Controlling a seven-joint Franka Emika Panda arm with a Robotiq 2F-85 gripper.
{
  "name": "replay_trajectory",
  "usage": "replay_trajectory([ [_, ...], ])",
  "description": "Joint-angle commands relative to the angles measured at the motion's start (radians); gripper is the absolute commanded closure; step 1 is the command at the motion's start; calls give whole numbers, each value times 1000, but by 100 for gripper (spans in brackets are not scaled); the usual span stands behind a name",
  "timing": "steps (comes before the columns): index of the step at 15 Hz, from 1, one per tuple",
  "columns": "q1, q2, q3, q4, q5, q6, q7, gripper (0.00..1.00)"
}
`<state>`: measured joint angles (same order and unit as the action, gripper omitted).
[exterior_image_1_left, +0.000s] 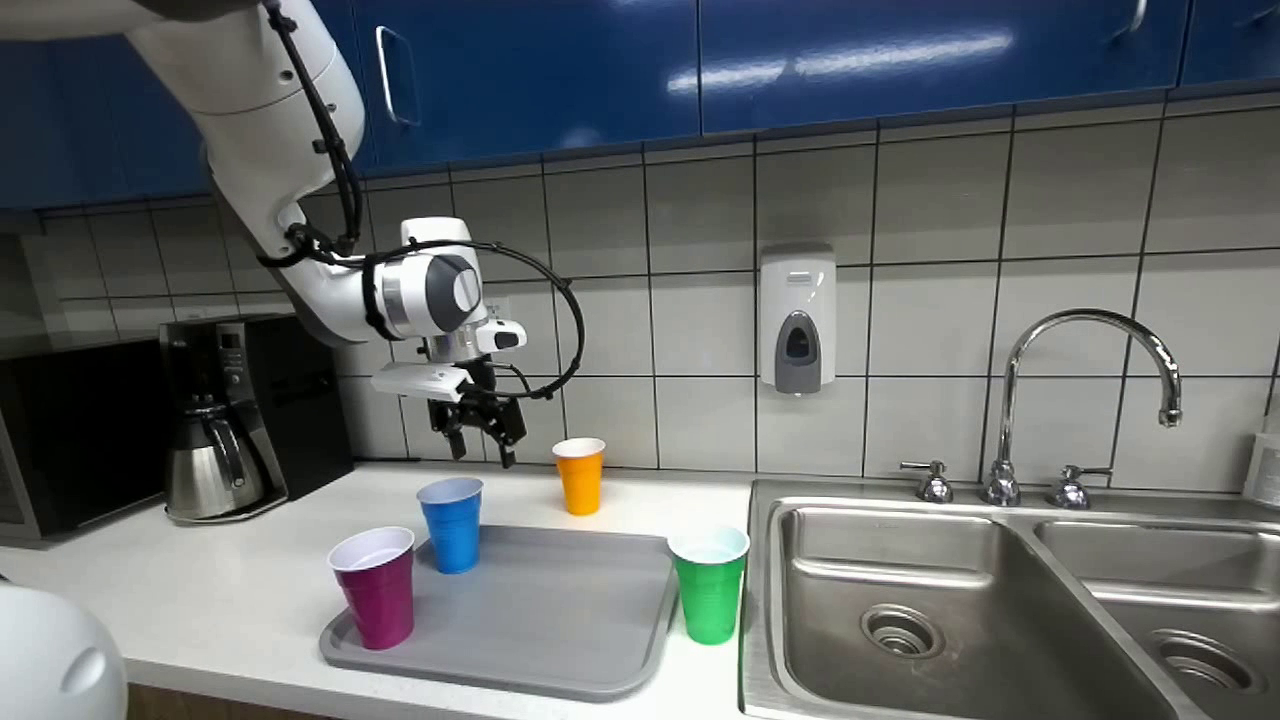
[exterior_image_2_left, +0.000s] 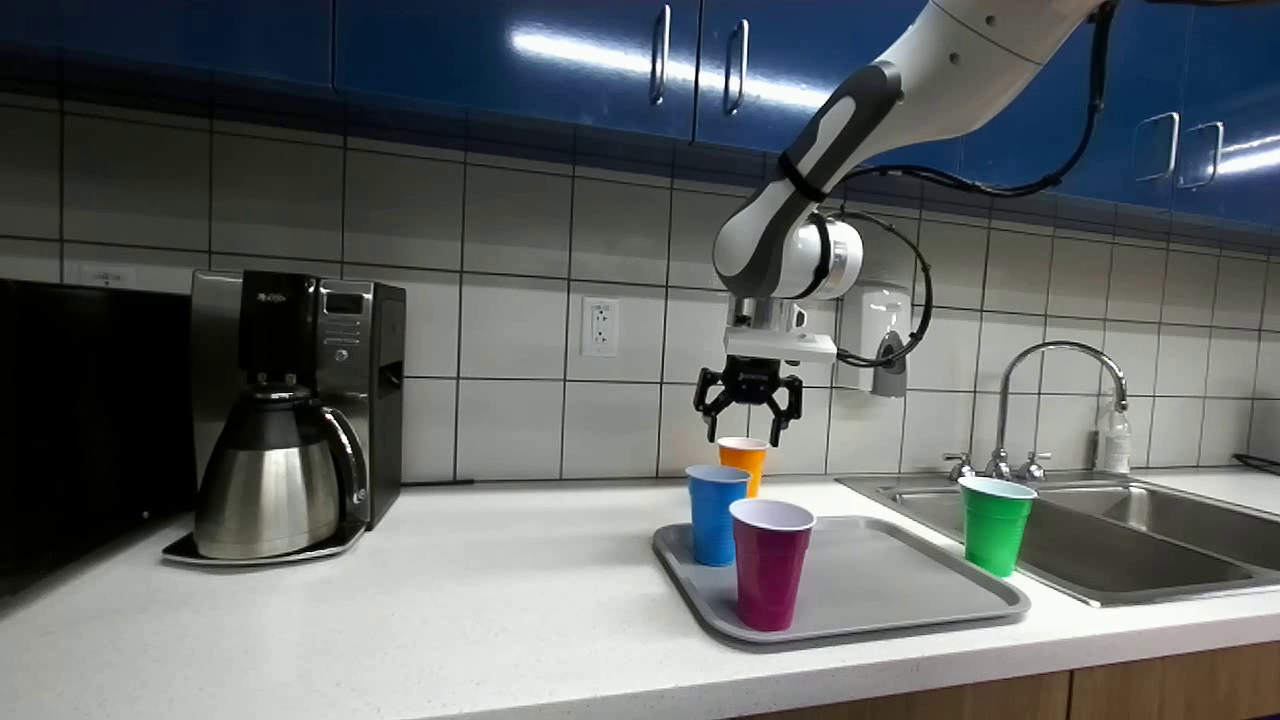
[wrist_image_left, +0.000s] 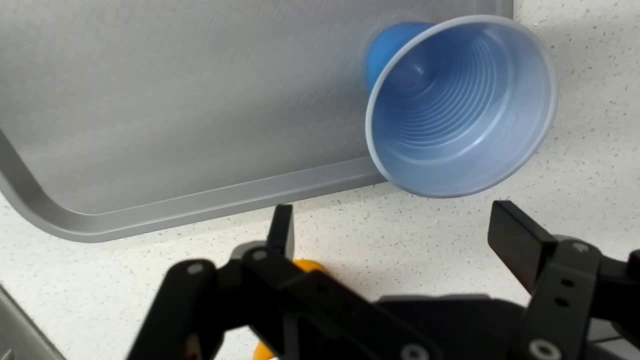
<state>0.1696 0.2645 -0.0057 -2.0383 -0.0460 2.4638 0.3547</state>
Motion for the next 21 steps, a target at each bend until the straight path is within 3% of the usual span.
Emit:
replay_trajectory([
  [1,-11,0,11,1,-4,-2,2,0],
  [11,-54,82,-33,97,5,-3,6,0],
  [21,-52,230,-85,244,10,40,103,0],
])
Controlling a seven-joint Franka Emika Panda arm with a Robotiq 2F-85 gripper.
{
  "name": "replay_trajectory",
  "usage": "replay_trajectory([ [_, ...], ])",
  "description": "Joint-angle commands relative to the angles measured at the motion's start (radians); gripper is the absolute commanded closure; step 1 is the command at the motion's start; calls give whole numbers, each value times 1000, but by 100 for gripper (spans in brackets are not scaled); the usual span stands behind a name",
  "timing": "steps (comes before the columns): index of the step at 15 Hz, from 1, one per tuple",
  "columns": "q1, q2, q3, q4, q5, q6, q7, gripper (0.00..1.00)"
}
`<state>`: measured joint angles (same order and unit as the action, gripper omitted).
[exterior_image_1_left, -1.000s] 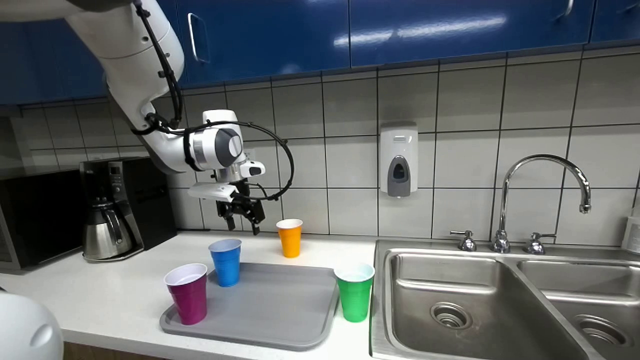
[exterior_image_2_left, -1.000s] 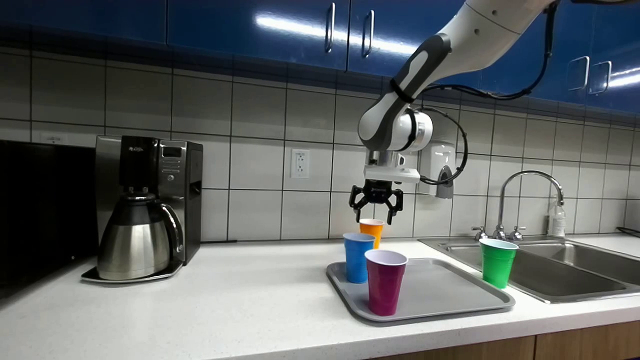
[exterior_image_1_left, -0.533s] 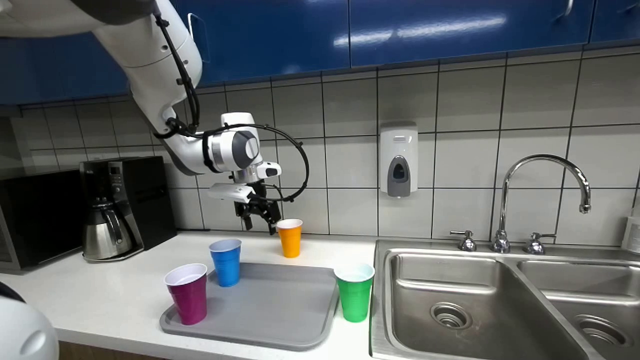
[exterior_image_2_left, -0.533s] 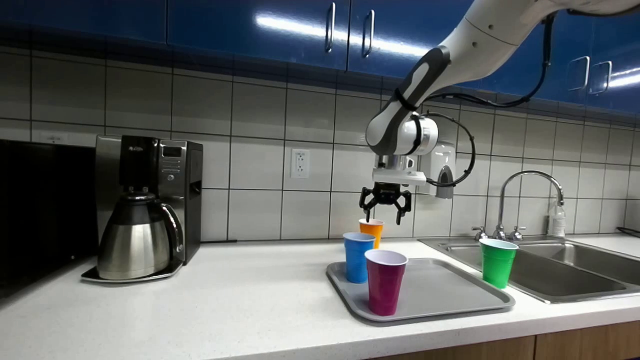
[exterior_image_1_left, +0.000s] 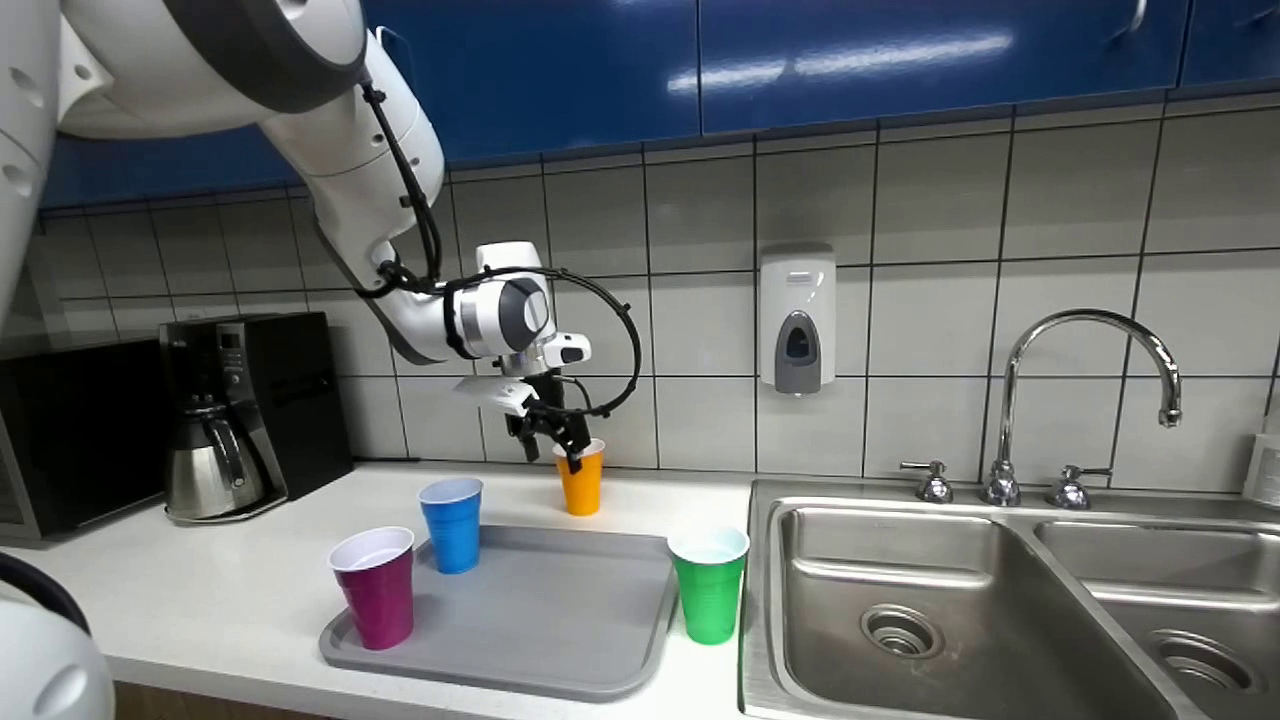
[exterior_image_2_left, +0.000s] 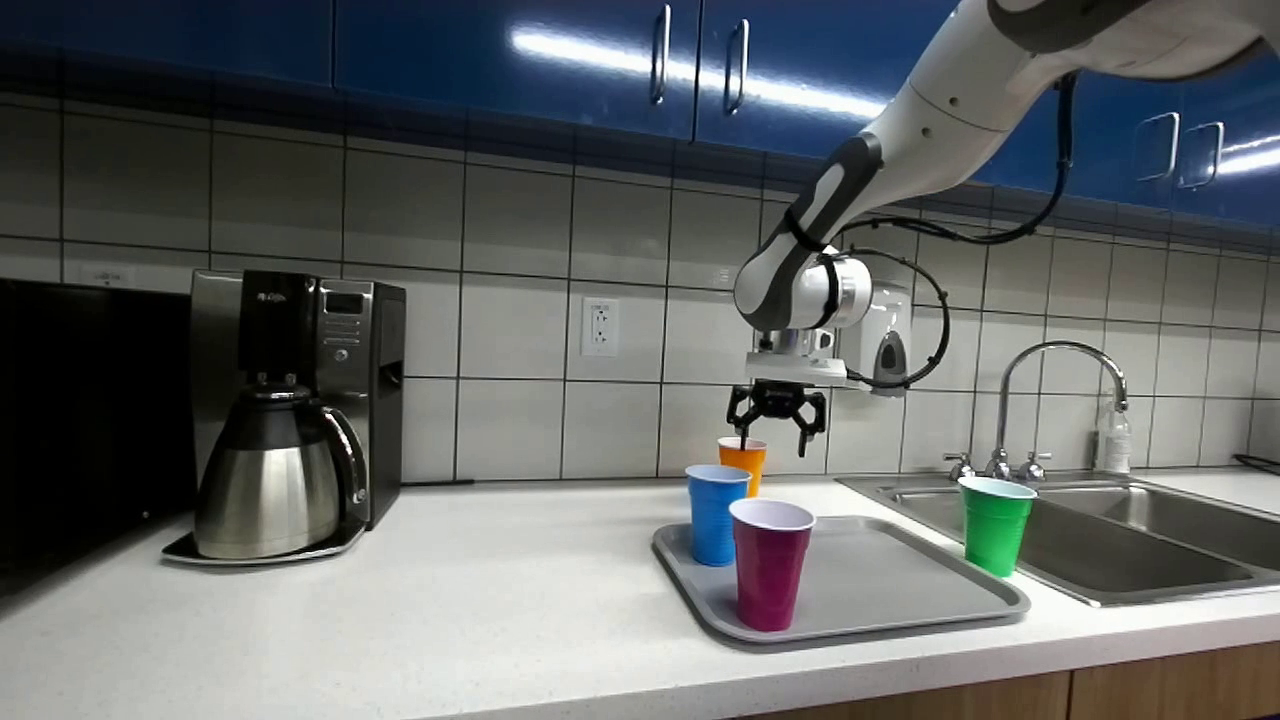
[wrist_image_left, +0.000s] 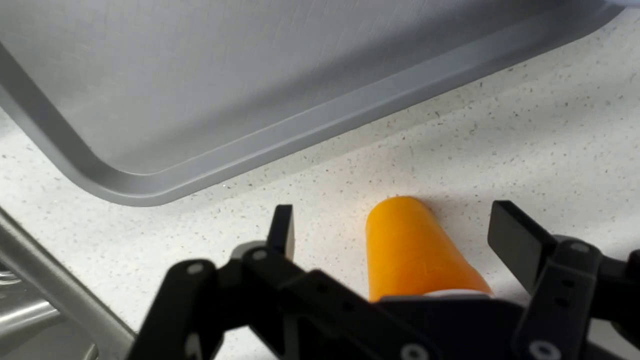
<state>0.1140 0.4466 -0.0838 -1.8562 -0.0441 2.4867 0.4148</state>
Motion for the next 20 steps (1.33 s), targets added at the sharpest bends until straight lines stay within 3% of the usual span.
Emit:
replay_trajectory([
  [1,6,60,-10,73,10,31,53,0],
  [20,10,204,-76,263,51,81,160,0],
])
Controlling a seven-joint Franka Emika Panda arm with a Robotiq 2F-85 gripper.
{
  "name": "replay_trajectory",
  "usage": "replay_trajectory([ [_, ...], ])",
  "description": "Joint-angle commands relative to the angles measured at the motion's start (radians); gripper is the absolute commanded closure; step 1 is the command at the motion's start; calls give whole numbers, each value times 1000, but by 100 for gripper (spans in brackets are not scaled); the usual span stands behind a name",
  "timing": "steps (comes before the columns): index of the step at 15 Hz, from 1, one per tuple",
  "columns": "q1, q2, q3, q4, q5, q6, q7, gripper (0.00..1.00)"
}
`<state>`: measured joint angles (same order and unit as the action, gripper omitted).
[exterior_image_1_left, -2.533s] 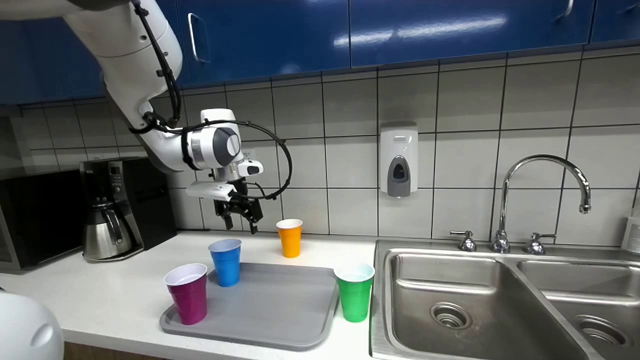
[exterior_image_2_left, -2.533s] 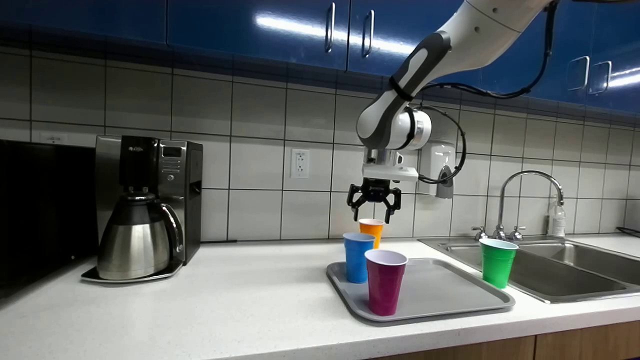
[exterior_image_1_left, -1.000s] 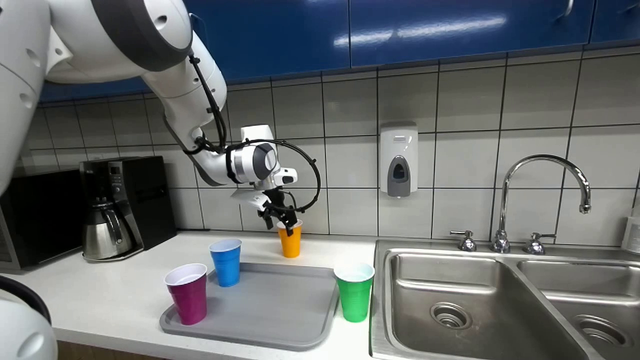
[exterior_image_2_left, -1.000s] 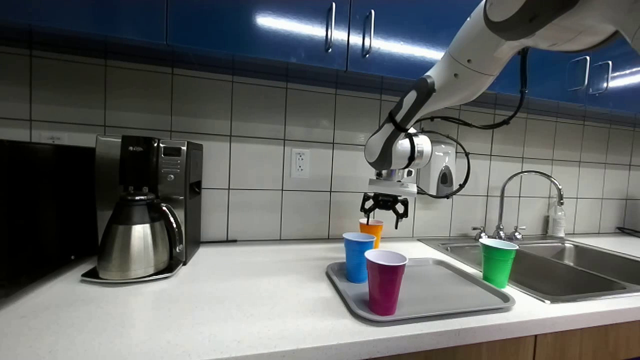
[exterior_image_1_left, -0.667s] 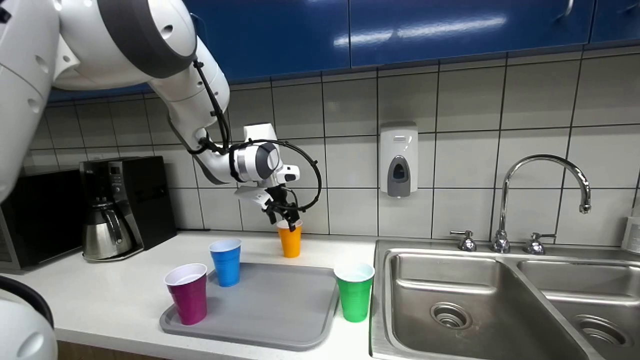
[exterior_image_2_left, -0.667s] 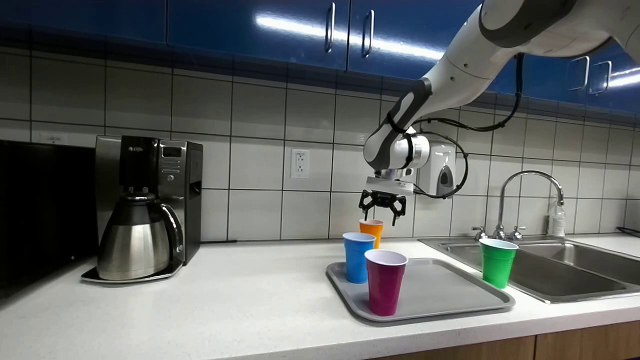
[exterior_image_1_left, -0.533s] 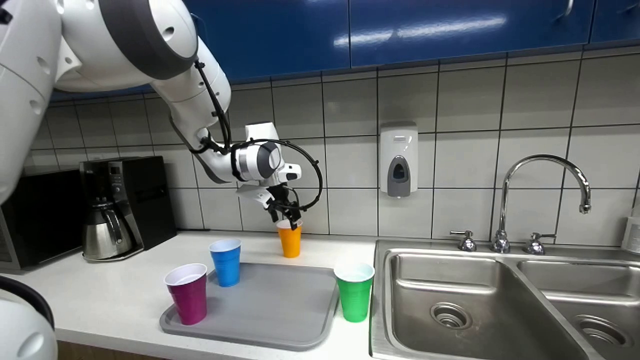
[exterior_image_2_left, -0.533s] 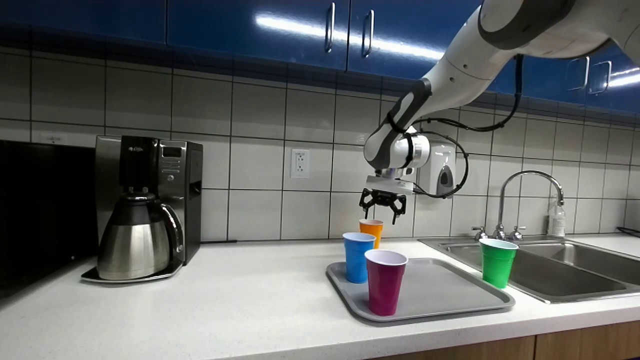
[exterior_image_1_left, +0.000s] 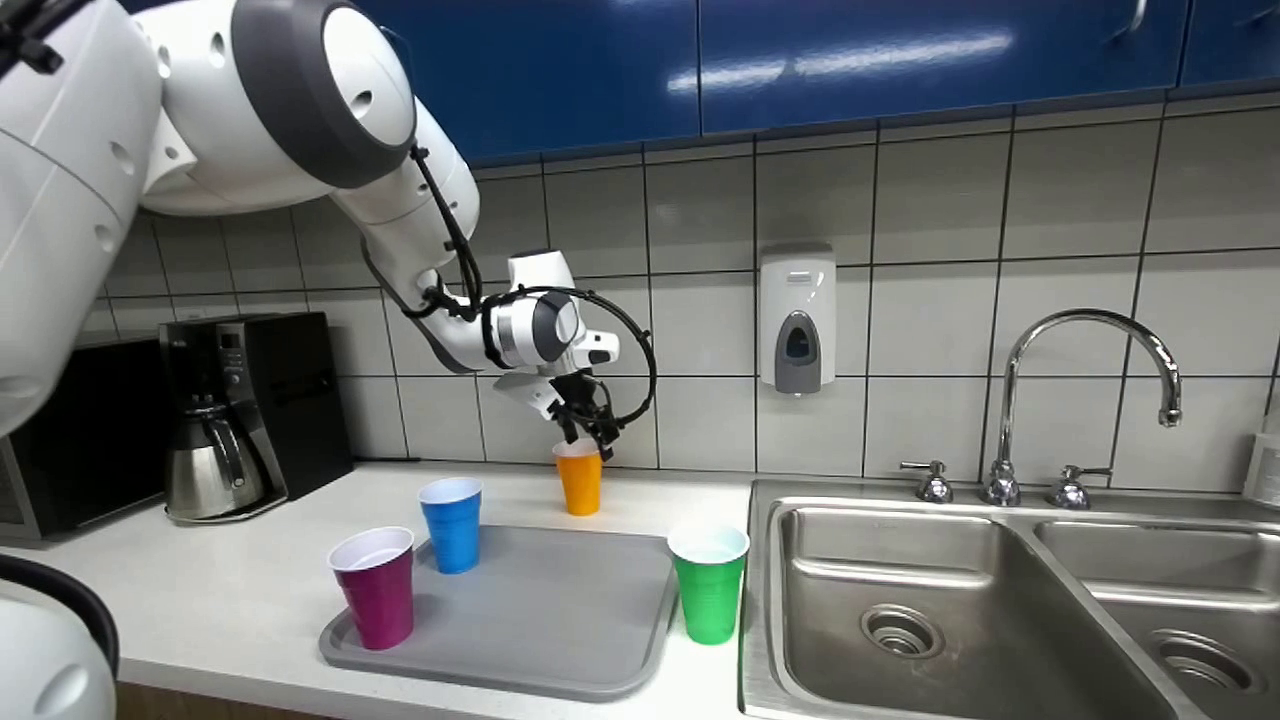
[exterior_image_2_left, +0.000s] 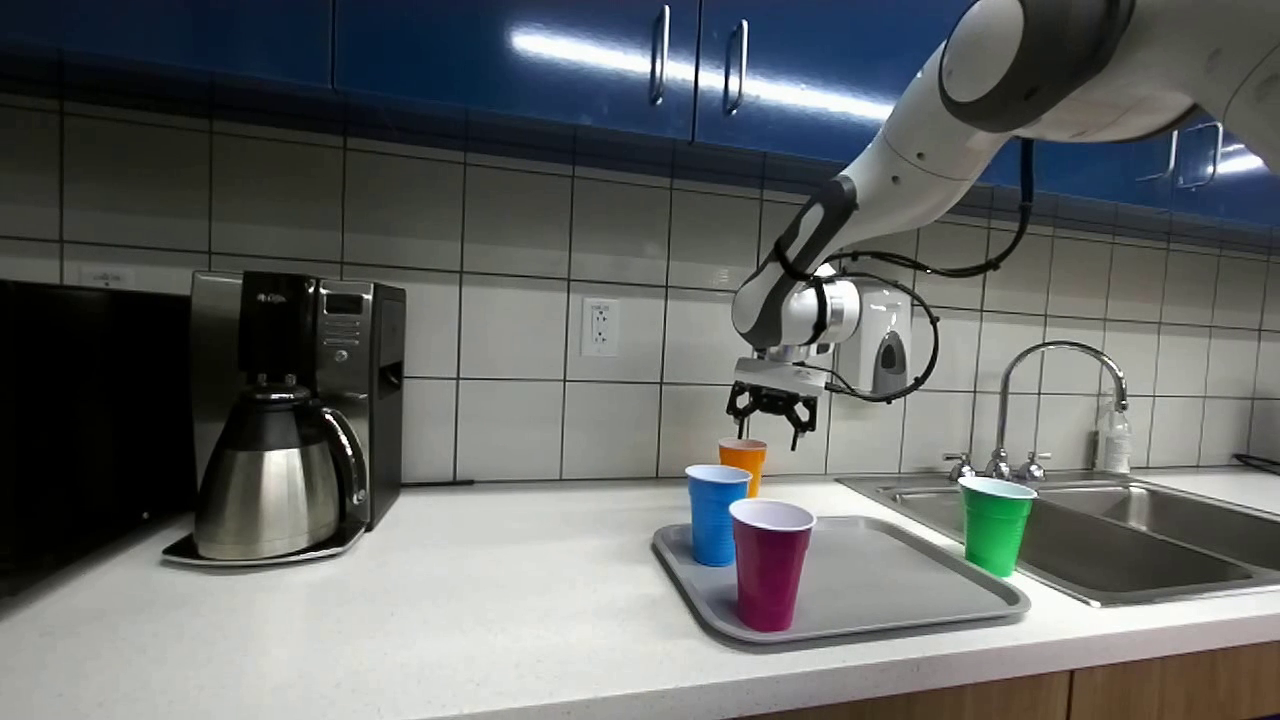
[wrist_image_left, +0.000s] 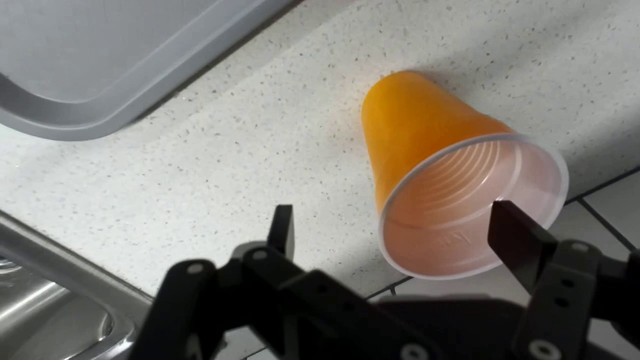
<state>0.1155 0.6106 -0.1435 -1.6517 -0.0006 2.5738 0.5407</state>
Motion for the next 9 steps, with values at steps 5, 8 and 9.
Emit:
replay_trajectory([
  [5,13,76,-34,83,1,-13,58,0],
  [8,14,91,-42,85,0,-18,68,0],
  [9,15,94,-44,86,0,-19,70,0],
])
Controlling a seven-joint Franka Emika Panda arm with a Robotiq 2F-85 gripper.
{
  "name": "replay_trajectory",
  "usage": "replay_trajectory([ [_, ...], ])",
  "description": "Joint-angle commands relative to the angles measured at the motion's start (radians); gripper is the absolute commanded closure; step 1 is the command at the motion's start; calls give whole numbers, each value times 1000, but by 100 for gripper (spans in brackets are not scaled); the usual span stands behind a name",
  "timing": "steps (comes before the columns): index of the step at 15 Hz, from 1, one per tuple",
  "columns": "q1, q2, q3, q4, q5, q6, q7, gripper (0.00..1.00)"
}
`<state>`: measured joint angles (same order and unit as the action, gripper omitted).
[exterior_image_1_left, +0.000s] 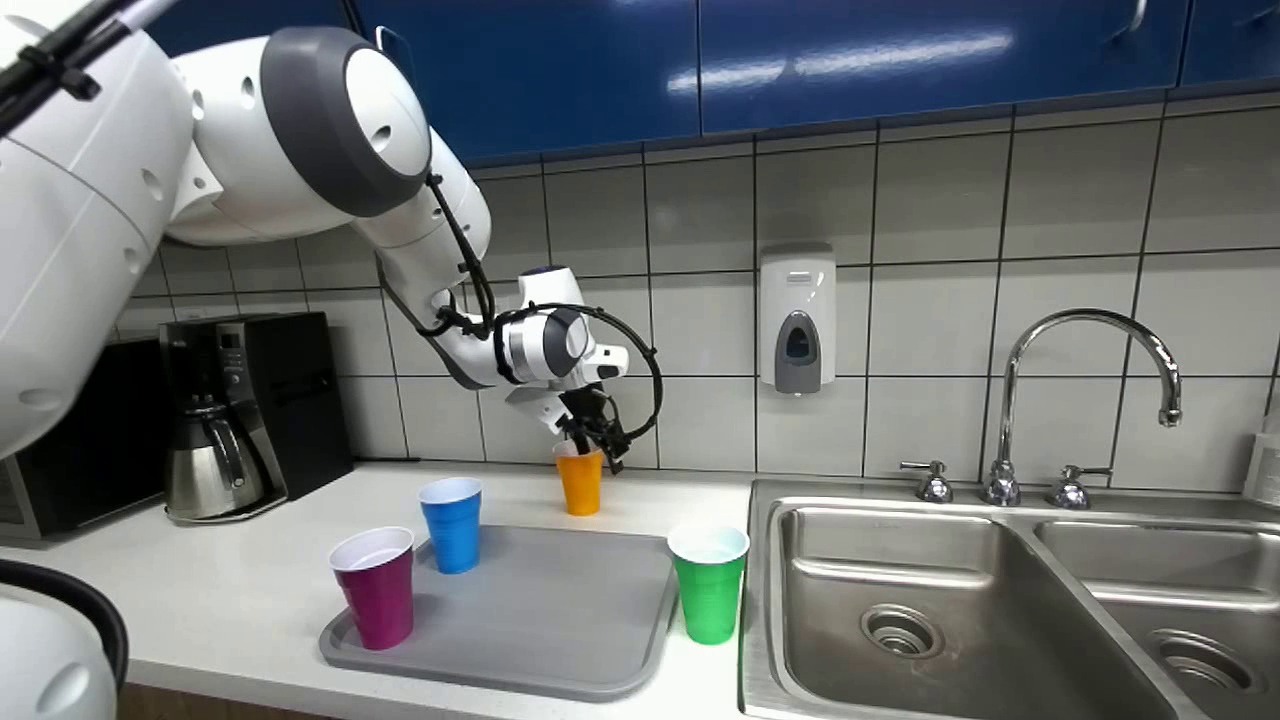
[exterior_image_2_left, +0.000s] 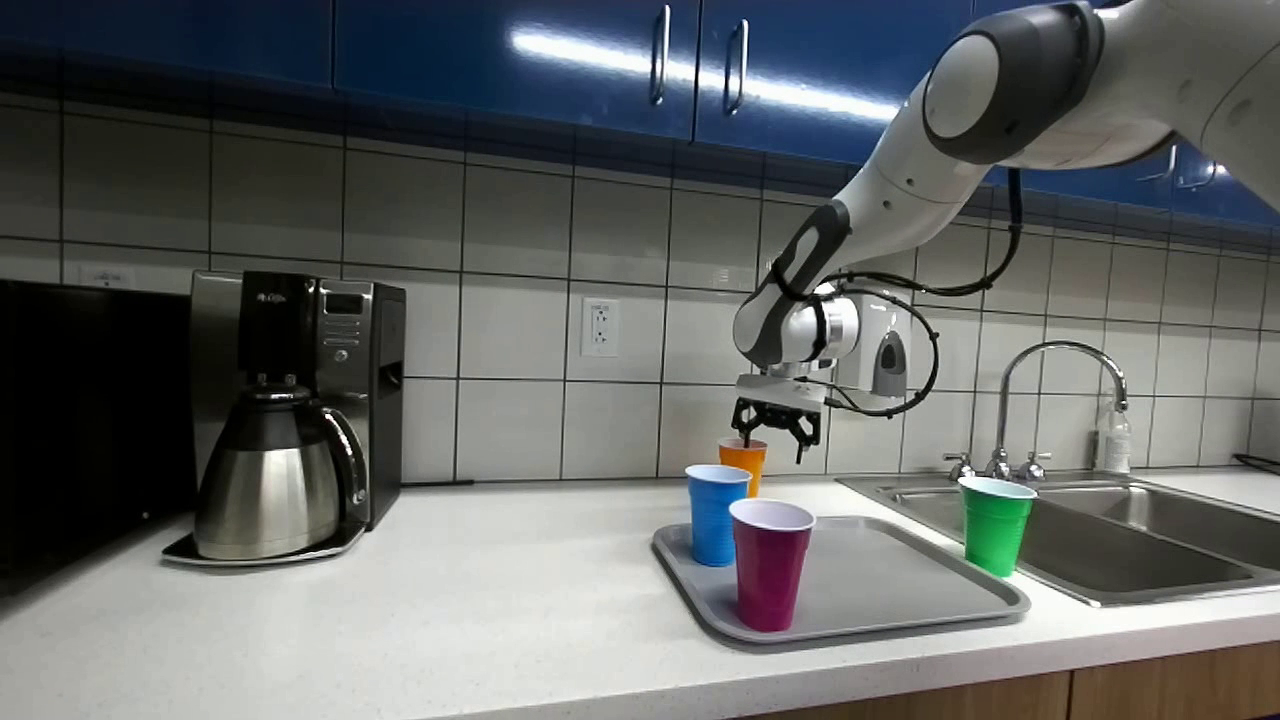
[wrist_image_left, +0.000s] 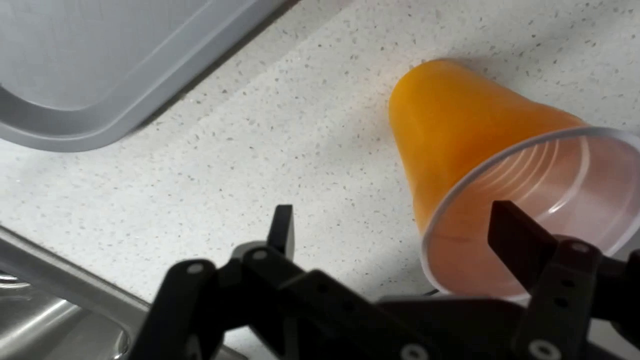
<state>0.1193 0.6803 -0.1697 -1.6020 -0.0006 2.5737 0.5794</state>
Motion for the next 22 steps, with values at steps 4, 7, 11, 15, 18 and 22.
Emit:
replay_trajectory([
  [4,9,26,-16,32,3,-22,27,0],
  [7,8,21,-13,27,4,-18,22,25],
  [11,11,18,-15,21,1,-17,23,51],
  [15,10,16,-13,17,3,-16,22,80],
  [18,11,16,-11,16,2,-16,19,100],
  [22,12,11,-5,16,5,-14,10,99],
])
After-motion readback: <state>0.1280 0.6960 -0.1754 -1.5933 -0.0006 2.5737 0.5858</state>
